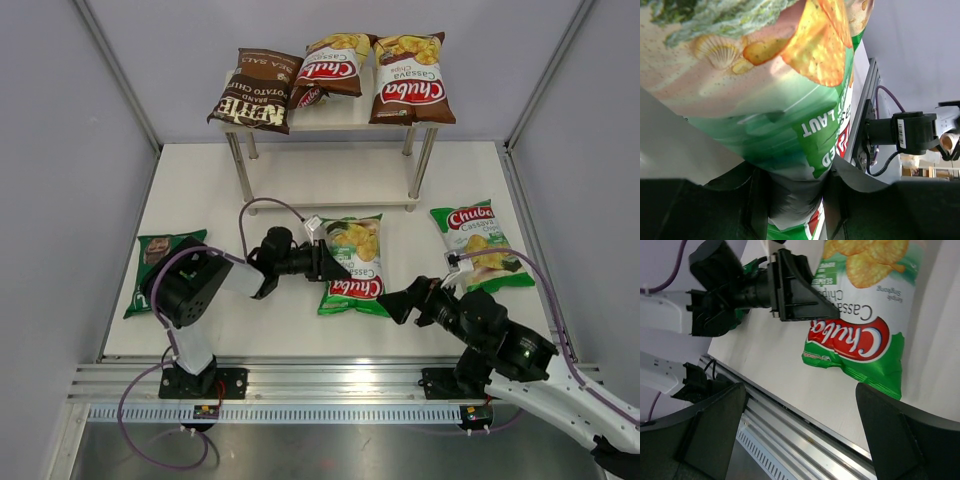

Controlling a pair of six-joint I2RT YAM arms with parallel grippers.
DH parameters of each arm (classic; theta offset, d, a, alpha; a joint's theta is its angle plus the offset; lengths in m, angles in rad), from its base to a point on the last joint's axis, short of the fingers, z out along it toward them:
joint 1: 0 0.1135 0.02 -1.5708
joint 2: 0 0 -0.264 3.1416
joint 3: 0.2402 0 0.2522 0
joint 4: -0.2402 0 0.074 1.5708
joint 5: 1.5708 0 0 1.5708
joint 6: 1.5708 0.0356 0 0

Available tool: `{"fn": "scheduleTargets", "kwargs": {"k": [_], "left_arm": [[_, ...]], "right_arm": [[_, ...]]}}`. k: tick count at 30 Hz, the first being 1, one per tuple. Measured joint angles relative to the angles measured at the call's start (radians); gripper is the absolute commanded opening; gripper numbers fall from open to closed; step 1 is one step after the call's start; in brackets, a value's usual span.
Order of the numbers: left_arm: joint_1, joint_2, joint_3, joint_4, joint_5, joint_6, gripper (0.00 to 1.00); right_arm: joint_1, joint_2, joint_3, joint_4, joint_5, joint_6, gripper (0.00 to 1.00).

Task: Place and organize the chips bags onto the shelf

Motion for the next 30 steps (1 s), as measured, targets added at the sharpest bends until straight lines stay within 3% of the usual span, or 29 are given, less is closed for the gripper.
{"fn": "scheduleTargets", "kwargs": {"k": [7, 14, 22, 30], "left_arm": [[-0.007, -0.121, -0.143, 0.104, -0.108, -0.093, 0.20], [-0.007, -0.240, -0.183, 0.222, -0.224, -0.215, 0.22], [-0.032, -0.236, -0.183, 0.407, -0.218, -0.393, 0.23], [-0.098, -0.223, -0.183, 0.438, -0.202, -0.463, 0.23]], "right_arm": [[0.000, -0.101, -0.220, 0.109, 0.035, 0.182, 0.99], [0.000, -0.124, -0.353, 0.314, 0.029, 0.280, 0.99], [0.000, 0.105, -0.428, 0.716, 0.033, 0.253, 1.00], [0.000, 0.350, -0.417, 1.036, 0.089, 0.190, 1.00]]}}
